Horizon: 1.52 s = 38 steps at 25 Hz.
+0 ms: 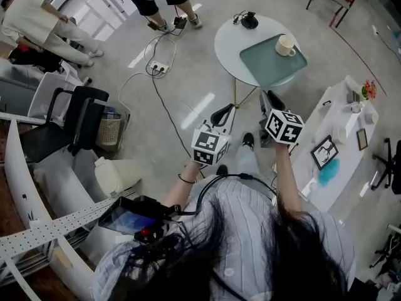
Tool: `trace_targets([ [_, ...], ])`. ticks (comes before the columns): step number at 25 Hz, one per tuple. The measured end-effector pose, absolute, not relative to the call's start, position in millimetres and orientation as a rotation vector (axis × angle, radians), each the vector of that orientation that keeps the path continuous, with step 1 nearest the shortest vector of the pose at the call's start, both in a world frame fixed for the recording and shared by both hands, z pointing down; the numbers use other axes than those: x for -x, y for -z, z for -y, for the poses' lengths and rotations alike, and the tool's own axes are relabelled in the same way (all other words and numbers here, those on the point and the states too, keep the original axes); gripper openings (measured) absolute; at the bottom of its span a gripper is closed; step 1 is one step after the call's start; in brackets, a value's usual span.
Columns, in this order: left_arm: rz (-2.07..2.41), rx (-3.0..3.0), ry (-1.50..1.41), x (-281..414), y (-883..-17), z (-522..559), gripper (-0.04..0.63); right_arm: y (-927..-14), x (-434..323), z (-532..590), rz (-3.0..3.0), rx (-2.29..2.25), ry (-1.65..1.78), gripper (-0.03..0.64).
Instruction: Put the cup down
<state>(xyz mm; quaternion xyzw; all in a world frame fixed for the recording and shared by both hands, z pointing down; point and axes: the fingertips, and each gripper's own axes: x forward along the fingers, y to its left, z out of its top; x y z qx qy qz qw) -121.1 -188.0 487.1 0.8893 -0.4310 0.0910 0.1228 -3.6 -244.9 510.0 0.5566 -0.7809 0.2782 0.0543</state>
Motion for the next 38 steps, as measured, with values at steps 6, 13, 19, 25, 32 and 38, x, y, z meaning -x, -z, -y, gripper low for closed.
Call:
trace_targets([
  [6,1.214,-2.595,-0.237,141.6,-490.6,152.0,0.018,-509.8,39.9,191.8,2.357,-1.691,-0.852,0.098],
  [13,1.104,-2.62,-0.233,127.7,-498.1,114.3,0.018,-509.4,39.7,137.1,2.297,-1.71,-0.819,0.086],
  [19,1.097,-2.606,-0.178,128.9,-494.4,100.9,0.018,-506.7,35.8,109.5,2.256,-1.715,-0.809,0.08],
  [25,1.125,-2.58,-0.12,129.6,-482.4,95.0,0.018,-507.1,28.3,81.8,2.225,-1.703,-0.776,0.077],
  [32,1.109,-2.597,-0.138,110.3,-479.5,61.3,0.018,-518.1,14.8,32.8,2.21,-1.667,-0.764,0.077],
  [38,1.152,-2.601,-0.13,98.3,-469.0,30.1,0.018,-512.1,-1.3,-8.9,2.238,-1.666,-0.754,0.077],
])
